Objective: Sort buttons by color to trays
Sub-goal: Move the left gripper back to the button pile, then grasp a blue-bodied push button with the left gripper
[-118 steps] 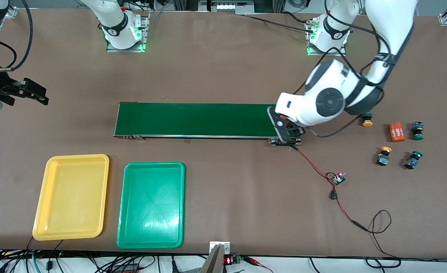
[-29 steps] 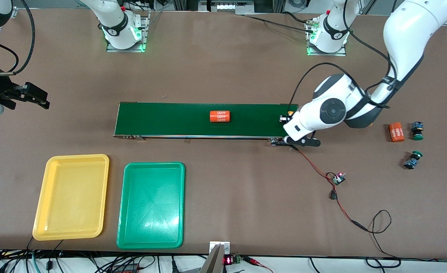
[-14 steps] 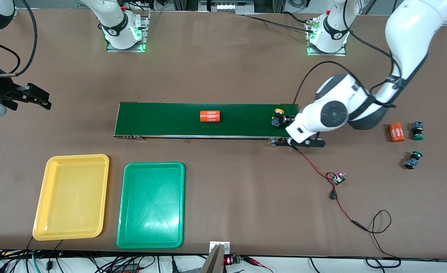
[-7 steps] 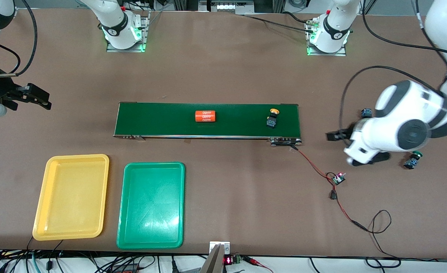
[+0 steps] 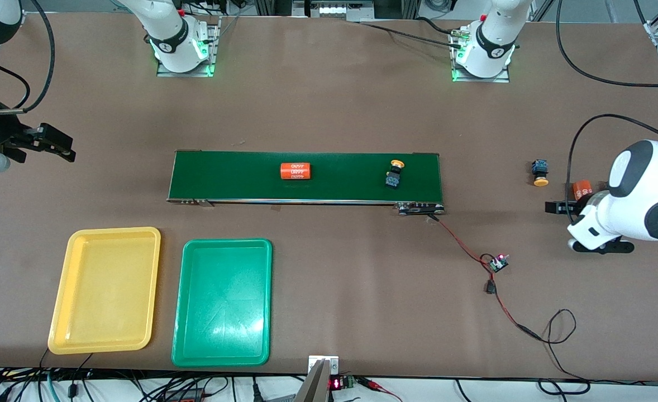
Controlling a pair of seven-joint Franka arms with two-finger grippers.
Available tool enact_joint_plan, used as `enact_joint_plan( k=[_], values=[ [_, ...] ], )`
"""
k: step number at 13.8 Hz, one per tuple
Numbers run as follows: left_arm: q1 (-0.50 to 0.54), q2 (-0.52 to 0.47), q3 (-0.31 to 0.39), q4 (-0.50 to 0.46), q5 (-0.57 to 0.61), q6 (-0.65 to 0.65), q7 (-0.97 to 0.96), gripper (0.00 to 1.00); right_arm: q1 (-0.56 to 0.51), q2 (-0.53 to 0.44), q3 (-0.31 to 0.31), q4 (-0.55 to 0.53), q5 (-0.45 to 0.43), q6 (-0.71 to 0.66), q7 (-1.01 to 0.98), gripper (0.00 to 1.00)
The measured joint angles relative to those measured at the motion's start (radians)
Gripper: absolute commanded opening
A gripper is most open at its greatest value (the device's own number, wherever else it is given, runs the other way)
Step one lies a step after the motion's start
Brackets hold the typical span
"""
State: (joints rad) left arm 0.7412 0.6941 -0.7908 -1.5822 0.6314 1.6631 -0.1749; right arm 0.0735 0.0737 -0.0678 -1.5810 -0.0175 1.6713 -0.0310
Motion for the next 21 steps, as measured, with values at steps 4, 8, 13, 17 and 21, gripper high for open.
enact_joint_plan(
  k=[4, 8, 13, 17, 21],
  values=[
    [0.001, 0.009, 0.104, -0.001, 0.075, 0.148, 0.240, 1.00, 0.000, 0.000, 0.000, 0.000, 0.000, 0.000, 0.000, 1.00],
    [0.002, 0.032, 0.176, -0.004, 0.078, 0.262, 0.441, 1.00, 0.001, 0.000, 0.001, 0.000, 0.000, 0.000, 0.000, 1.00],
    [0.037, 0.096, 0.228, -0.008, 0.078, 0.423, 0.661, 1.00, 0.001, 0.000, 0.001, 0.000, 0.000, 0.000, 0.000, 1.00],
    [0.047, 0.136, 0.269, -0.008, 0.078, 0.516, 0.725, 0.95, 0.002, 0.001, 0.002, 0.000, 0.000, 0.001, 0.000, 1.00],
    [0.046, 0.141, 0.270, -0.008, 0.078, 0.524, 0.730, 0.53, 0.002, 0.001, 0.002, 0.000, 0.000, 0.001, 0.000, 1.00]
  ],
)
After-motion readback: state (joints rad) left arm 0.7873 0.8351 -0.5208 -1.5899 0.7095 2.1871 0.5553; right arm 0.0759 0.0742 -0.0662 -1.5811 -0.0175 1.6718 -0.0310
